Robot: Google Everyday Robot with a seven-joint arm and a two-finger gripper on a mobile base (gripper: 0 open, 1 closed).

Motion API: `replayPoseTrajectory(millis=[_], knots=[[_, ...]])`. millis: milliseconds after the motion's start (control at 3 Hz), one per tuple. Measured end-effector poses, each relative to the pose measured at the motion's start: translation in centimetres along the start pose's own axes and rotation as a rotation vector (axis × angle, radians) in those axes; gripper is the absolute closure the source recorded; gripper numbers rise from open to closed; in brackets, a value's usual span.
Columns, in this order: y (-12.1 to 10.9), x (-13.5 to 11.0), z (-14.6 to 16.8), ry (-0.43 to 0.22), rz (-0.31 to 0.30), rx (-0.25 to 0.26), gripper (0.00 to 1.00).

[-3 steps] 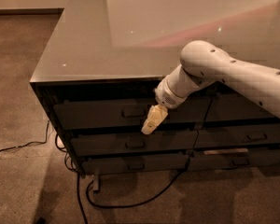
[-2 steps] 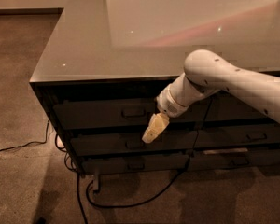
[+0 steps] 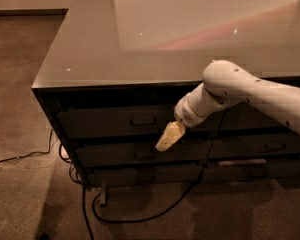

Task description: Open top drawer

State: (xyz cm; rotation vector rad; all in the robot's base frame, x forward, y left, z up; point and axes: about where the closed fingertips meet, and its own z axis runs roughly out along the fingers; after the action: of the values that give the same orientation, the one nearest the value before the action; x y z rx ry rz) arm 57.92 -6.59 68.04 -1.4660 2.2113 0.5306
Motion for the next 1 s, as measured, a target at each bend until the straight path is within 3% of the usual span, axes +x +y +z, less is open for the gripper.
replayPoseTrajectory(millis=[667,1000], knots=[[-3.6,0.2,-1.2,-0.016,0.042,0.079,0.00],[-5.0,-0.8,-0.6,-0.029,0.032,0.093,0.00]])
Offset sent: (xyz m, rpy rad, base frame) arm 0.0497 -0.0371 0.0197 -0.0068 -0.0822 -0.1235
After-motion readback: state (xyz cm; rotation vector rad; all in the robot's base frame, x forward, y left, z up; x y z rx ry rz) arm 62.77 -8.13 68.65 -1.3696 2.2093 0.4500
